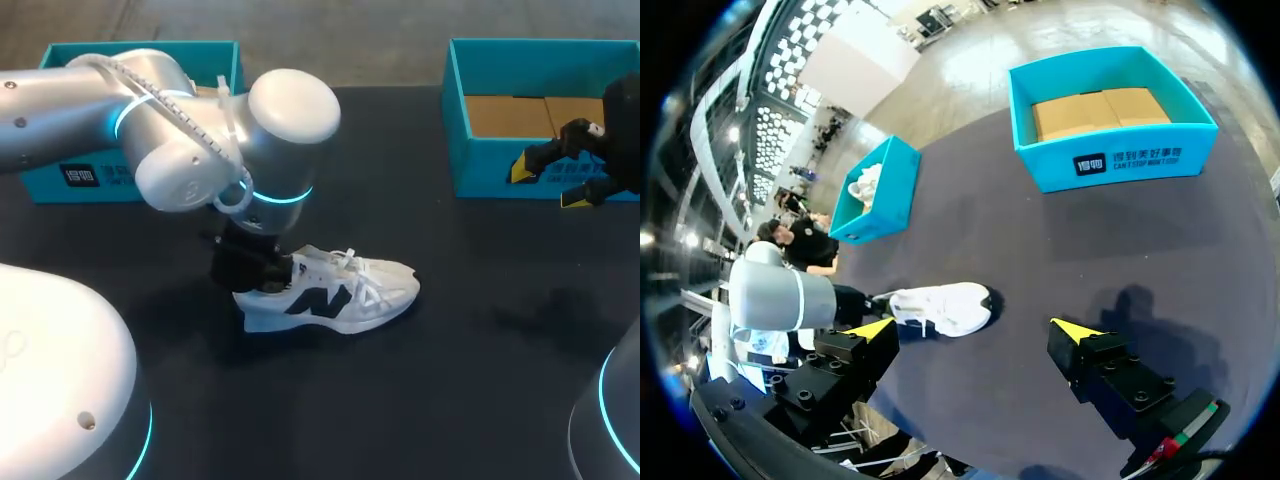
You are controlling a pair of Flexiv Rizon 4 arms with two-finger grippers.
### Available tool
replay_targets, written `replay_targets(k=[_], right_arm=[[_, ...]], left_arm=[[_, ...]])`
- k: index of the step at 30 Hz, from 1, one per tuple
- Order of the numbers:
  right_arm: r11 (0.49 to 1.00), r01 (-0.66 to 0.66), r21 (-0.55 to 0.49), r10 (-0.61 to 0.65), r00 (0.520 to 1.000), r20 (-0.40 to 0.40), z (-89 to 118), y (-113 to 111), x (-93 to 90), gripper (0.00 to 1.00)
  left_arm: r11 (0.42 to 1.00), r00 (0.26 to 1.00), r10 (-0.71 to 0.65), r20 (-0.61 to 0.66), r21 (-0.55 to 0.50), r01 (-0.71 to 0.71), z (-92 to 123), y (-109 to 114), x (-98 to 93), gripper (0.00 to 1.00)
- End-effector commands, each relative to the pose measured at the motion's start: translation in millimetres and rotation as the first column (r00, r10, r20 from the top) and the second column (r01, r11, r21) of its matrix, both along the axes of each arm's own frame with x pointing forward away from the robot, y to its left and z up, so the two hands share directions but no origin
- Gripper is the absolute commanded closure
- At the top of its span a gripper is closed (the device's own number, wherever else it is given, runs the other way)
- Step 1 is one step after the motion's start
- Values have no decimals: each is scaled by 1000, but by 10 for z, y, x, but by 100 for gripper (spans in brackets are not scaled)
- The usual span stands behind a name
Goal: Take the shoe out of the shoebox, open the shoe tongue, remove and reinsert the insole, then place the shoe into the shoebox
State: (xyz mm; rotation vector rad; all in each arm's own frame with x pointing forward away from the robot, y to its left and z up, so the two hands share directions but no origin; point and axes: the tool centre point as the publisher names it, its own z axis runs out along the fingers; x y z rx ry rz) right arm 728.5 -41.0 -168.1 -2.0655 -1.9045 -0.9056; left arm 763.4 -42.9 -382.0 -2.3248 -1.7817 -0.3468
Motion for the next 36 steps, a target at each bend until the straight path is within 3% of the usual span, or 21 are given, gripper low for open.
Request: replay_targets(k=[1,12,20,24,36], right_arm=[[1000,2,-2,-2,1000,0,-8,10,1,0],[1000,2,-2,-2,1000,0,-8,10,1,0],[1000,2,-2,-2,1000,0,-8,10,1,0],[1000,2,-2,-2,1000,0,-8,10,1,0],[1000,2,-2,-2,1000,0,-8,10,1,0]], left_arm=[[1000,1000,-2,1,-7,2,-33,-20,-5,0],[996,1000,13,23,-94,-11,296,-37,-65,0],[981,993,105,53,-170,-94,565,25,-120,0],[943,972,226,72,-264,-200,775,123,-161,0],[898,934,349,71,-312,-311,917,337,-128,0]])
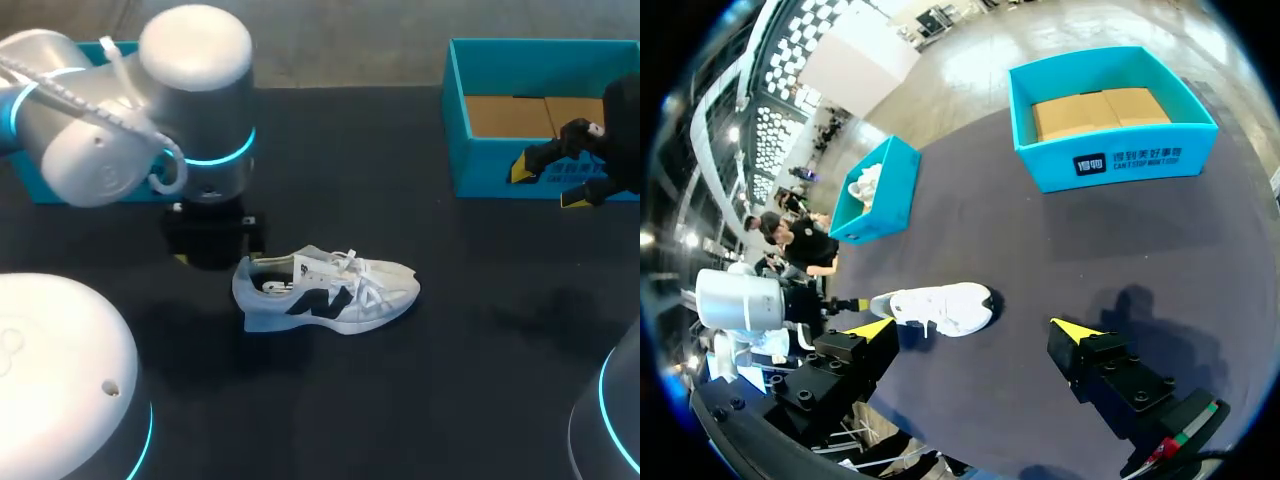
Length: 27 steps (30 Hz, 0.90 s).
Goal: Take the shoe out of the shoebox, open the shoe tongue, remove and reinsert the insole, then place the shoe into the shoebox
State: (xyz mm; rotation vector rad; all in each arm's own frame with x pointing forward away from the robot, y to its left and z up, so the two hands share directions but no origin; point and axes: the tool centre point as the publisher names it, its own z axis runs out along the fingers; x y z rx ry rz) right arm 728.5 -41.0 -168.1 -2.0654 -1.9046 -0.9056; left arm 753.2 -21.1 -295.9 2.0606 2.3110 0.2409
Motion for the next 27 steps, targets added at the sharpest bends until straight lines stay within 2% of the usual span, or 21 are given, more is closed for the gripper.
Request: replay_targets(k=[1,21,23,24,27], right_arm=[[1000,2,-2,-2,1000,0,-8,10,1,0],[1000,2,-2,-2,1000,0,-8,10,1,0],[1000,2,-2,-2,1000,0,-8,10,1,0],[1000,2,-2,-2,1000,0,-8,10,1,0],[1000,2,-2,-2,1000,0,-8,10,1,0]], left_arm=[[998,1000,-14,8,-62,15,56,119,-25,0],[998,1000,-14,8,-62,15,56,119,-25,0],[998,1000,5,-4,-61,-5,40,118,-36,0],[995,996,58,-73,-79,-64,24,125,-46,0],[985,983,122,-140,-101,-137,41,131,-34,0]])
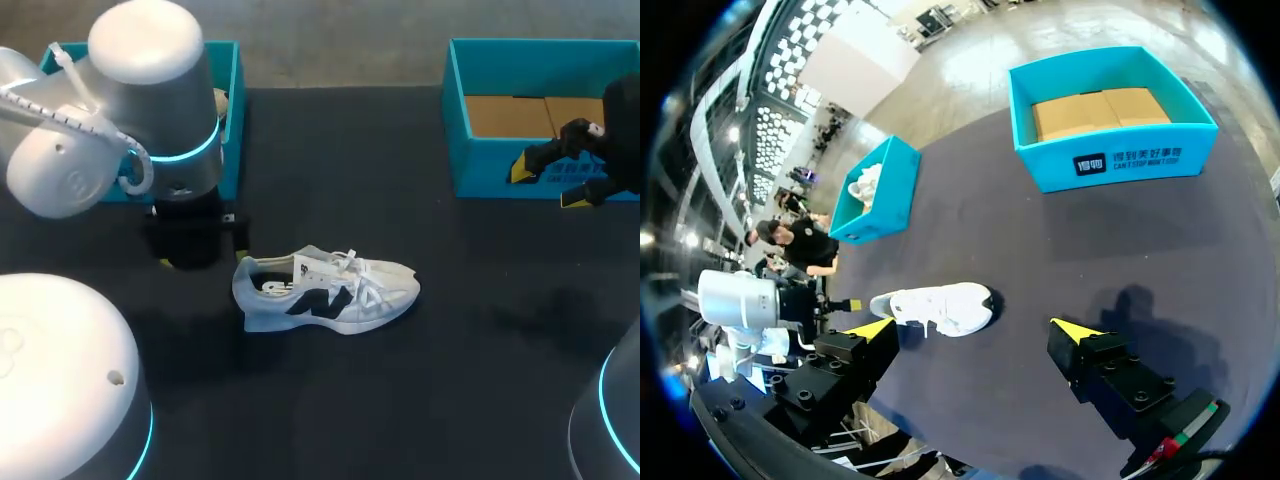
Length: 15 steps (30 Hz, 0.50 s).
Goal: Take the shoe out of the shoebox, open the shoe tongue, remove and reinsert the insole, then place the shoe into the shoebox
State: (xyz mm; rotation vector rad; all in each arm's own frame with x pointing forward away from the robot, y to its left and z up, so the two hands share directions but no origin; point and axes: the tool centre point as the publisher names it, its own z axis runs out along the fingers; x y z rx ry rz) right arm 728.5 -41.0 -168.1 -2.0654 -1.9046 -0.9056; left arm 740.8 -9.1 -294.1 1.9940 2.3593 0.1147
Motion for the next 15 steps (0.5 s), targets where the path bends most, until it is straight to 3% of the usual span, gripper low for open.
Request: replay_targets(k=[1,7,15], right_arm=[[1000,2,-2,-2,1000,0,-8,10,1,0],[1000,2,-2,-2,1000,0,-8,10,1,0],[1000,2,-2,-2,1000,0,-8,10,1,0]], left_arm=[[992,985,109,-133,-42,-116,30,21,104,0],[941,922,286,-262,-107,-322,123,94,164,0],[882,837,388,-386,-109,-459,82,201,143,0]])
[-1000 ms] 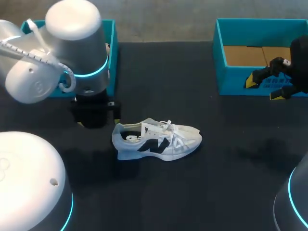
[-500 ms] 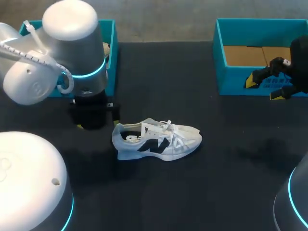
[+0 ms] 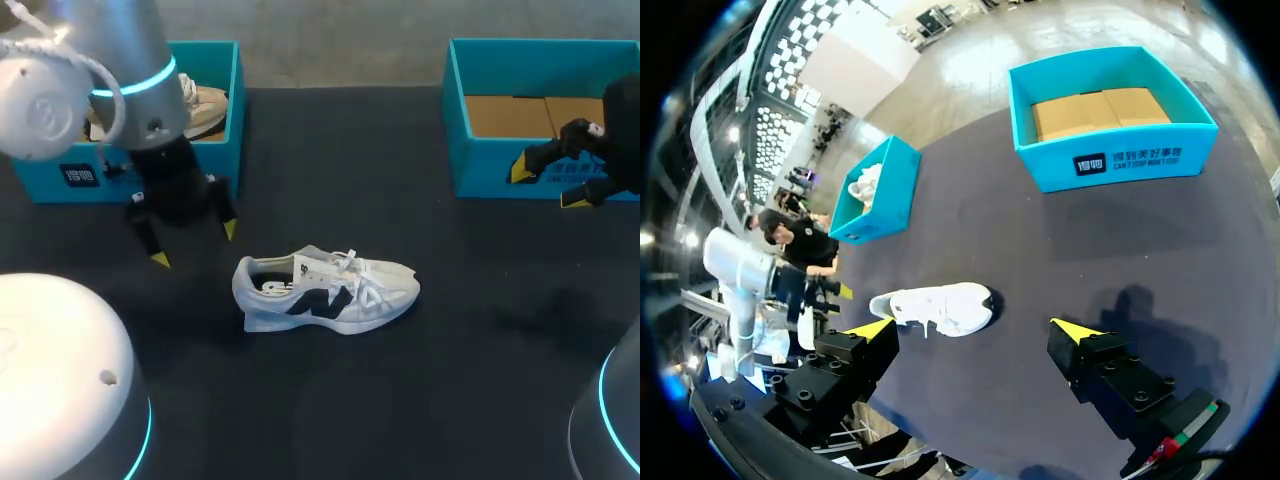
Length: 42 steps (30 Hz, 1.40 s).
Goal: Take the shoe out of the shoebox, open the shoe tongue, remove and reinsert the insole, then place the shoe into the shoebox
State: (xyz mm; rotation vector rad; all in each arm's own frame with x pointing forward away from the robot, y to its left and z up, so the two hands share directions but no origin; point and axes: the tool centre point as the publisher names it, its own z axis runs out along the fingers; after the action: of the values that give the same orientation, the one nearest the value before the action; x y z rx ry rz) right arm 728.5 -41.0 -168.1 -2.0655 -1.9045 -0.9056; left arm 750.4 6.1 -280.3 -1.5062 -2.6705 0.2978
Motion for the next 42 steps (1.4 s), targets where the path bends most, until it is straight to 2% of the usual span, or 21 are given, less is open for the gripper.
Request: replay_targets(k=[1,9,19,28,36,37,39,42], right_arm=[[1000,2,-2,-2,1000,0,-8,10,1,0],[1000,2,-2,-2,1000,0,-8,10,1,0],[1000,2,-2,-2,1000,0,-8,10,1,0],[1000,2,-2,-2,1000,0,-8,10,1,0],[1000,2,-2,-2,1000,0,-8,10,1,0],[1000,2,-2,-2,1000,0,-8,10,1,0],[1000,2,-2,-2,1000,0,-8,10,1,0],[1000,2,-2,-2,1000,0,-8,10,1,0]], left_arm=[[992,988,91,-125,-70,-100,-57,65,49,0],[948,958,234,-165,-181,-262,-75,266,76,0],[893,922,327,-206,-252,-373,-147,424,30,0],[779,850,442,-285,-348,-522,-268,545,-45,0],[714,810,492,-319,-384,-585,-375,638,-70,0],[682,794,500,-345,-409,-606,-387,662,-70,0],[661,782,510,-358,-419,-623,-406,682,-73,0],[595,744,517,-422,-448,-667,-465,716,-89,0]])
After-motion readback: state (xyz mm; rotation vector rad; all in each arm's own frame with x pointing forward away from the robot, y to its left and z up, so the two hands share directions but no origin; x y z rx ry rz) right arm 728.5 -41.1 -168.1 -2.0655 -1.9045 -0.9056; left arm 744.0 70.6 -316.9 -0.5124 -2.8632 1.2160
